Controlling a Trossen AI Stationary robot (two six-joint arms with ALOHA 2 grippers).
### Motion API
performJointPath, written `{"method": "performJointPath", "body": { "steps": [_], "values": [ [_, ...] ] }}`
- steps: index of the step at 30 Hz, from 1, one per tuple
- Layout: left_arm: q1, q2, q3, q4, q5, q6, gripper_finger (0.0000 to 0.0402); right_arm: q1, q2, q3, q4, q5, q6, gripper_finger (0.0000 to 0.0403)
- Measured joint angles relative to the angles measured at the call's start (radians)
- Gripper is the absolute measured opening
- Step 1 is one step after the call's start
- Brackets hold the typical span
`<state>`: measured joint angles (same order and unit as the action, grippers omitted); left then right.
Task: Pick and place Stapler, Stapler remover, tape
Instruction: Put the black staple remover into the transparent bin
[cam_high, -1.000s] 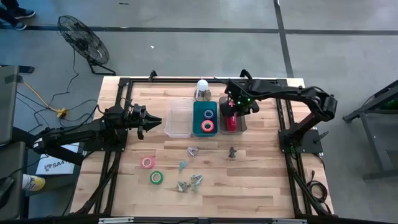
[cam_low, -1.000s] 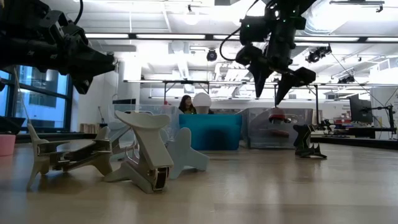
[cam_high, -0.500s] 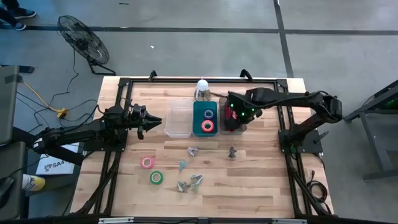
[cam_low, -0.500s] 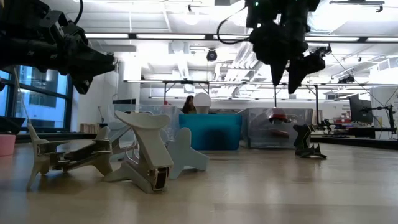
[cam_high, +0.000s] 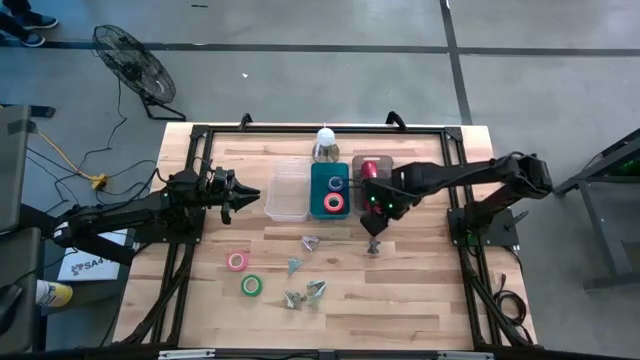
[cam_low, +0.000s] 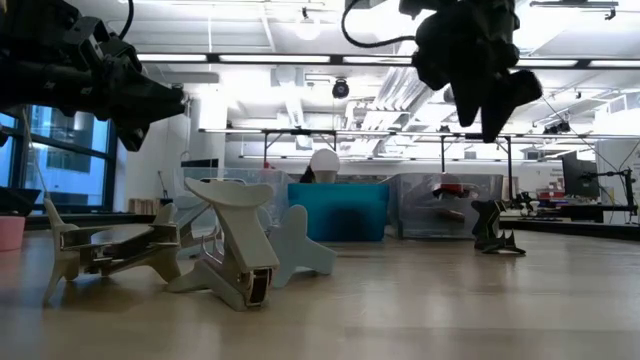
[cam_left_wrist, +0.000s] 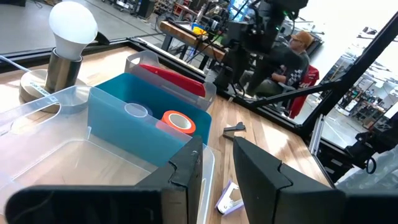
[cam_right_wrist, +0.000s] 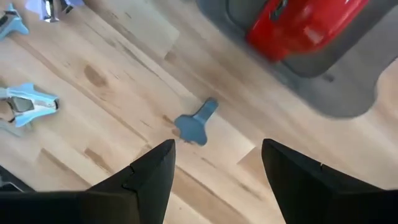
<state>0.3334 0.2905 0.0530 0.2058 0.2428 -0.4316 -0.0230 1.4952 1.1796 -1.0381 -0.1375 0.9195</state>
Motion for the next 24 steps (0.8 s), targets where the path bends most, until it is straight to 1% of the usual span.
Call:
{"method": "performJointPath", "body": {
  "steps": [3,7,10,13,15,19,22,24],
  "values": [
    [0.0,0.0,0.0,0.0,0.0,0.0,0.0089,0.033,0.0,-0.048,0.022,-0.01,0.112,0.0232],
    [0.0,0.0,0.0,0.0,0.0,0.0,0.0089,0.078,0.001,-0.137,0.059,-0.055,0.284,0.0232],
    [0.0,0.0,0.0,0.0,0.0,0.0,0.0089,0.095,0.001,-0.184,0.095,-0.052,0.378,0.0232],
    [0.0,0.0,0.0,0.0,0.0,0.0,0.0089,0.099,0.001,-0.208,0.169,-0.055,0.463,0.0232],
    [0.0,0.0,0.0,0.0,0.0,0.0,0.0089,0.106,0.001,-0.214,0.238,-0.051,0.502,0.0232],
    [0.0,0.0,0.0,0.0,0.0,0.0,0.0089,0.114,0.001,-0.214,0.33,0.012,0.577,0.0232],
    [0.0,0.0,0.0,0.0,0.0,0.0,0.0089,0.117,0.001,-0.214,0.328,0.044,0.614,0.0232],
    [0.0,0.0,0.0,0.0,0.0,0.0,0.0089,0.117,0.004,-0.214,0.304,0.045,0.626,0.0232]
  ]
}}
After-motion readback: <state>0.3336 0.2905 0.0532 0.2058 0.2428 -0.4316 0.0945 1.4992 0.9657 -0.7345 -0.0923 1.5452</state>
